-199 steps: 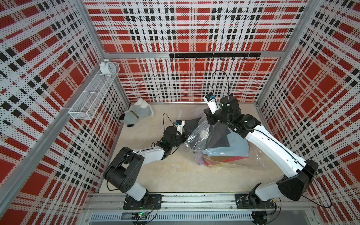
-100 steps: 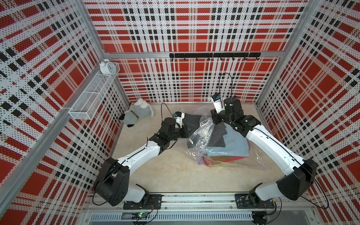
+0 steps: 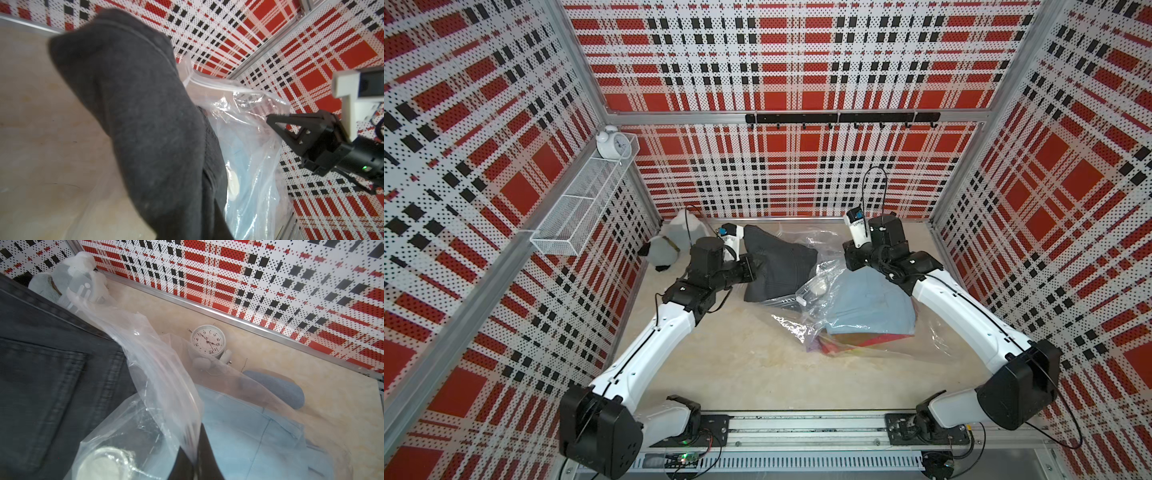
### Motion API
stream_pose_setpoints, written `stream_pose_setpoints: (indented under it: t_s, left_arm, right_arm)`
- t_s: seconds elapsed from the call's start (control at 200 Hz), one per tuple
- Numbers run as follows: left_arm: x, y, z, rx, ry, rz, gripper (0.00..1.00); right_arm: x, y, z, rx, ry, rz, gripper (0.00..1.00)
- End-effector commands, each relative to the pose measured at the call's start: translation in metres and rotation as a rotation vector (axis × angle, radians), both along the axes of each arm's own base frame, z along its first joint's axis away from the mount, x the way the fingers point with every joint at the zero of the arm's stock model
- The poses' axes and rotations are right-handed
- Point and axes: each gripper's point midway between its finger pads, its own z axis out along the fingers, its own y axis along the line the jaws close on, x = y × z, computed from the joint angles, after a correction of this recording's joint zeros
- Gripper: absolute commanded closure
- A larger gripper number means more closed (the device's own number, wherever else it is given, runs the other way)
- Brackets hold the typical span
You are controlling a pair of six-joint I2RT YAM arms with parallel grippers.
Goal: Take the trousers out of the vacuum bag
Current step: Take out the trousers from the vacuum bag.
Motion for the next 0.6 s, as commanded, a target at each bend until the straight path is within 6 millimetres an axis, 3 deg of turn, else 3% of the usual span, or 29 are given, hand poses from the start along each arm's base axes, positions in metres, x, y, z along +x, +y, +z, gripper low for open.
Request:
stream_pose_setpoints:
  t_s: [0.0, 0.241, 0.421, 0.596]
  left_arm:
    - [0.005, 0.040, 0.098, -0.054, -0.273, 0.104, 1.00]
    - [-0.002, 0.083, 0.144, -0.091, -0.356, 0.183, 1.00]
    - [-0.002, 0.108, 0.156, -0.101, -0.376, 0.241, 1.00]
    - [0.004, 0.124, 0.155, -0.112, -0.373, 0.290, 1.00]
  right_arm:
    - [-0.001, -0.017, 0.010, 0.013, -0.027, -0.052, 1.00]
    - [0.000, -0.035, -0.003, -0.009, -0.005, -0.104, 1.00]
    - [0.002, -0.061, -0.003, -0.014, 0.000, -0.184, 1.00]
    - [0.000, -0.090, 0.004, -0.029, -0.012, -0.288, 1.00]
